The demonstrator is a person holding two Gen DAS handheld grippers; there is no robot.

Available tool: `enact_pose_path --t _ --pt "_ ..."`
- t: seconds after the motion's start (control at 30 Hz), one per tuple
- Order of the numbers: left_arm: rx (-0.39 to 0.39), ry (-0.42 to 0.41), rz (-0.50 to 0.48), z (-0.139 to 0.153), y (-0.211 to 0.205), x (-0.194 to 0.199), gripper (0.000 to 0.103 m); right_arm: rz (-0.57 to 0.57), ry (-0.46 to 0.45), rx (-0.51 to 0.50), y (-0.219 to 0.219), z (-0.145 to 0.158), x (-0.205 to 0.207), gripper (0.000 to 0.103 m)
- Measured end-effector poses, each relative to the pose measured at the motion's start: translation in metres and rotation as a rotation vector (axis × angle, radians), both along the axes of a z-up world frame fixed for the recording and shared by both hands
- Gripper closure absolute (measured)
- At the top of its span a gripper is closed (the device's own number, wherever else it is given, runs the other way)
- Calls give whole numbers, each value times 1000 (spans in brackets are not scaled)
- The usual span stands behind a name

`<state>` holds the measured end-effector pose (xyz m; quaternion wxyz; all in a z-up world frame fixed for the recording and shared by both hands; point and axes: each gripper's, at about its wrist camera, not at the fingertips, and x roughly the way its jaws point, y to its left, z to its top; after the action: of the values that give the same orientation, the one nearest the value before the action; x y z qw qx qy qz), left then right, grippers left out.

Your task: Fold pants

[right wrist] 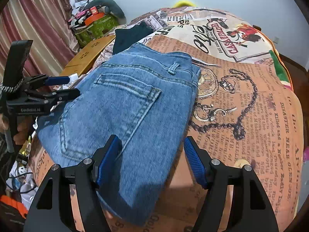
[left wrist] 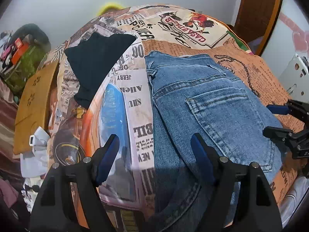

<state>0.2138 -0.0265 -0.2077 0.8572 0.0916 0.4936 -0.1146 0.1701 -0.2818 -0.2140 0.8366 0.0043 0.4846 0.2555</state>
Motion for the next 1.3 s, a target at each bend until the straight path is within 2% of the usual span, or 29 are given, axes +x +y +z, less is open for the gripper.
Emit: enact_pose_path --t 0.07,0.37,0.5,0.6,0.7,0.83,0.93,1.13,1.23,1.3 --pt "9 -3 9 2 2 -1 21 -6 4 6 -3 0 -3 36" --pt "25 -27 47 21 11 0 20 -26 18 3 -23 6 -1 35" --pt "-24 -5 54 28 9 20 8 -53 -10 56 -28 16 10 32" --pt "-60 50 55 21 2 40 8 -93 0 117 -29 15 23 22" --pt "-98 123 50 8 -5 58 8 -106 48 147 -27 3 38 22" --pt "-132 215 38 -13 -11 78 8 -104 174 223 -26 -24 58 22" --pt "-178 277 27 -21 -13 89 8 -100 251 314 -28 -39 69 20" --pt "-269 376 13 -38 -16 107 8 -42 280 369 -17 -47 86 21" --pt "-315 401 7 -45 -17 112 10 -24 300 385 -14 -50 93 24" --pt "-328 390 -12 -44 -20 112 25 -12 299 381 -13 -50 96 32"
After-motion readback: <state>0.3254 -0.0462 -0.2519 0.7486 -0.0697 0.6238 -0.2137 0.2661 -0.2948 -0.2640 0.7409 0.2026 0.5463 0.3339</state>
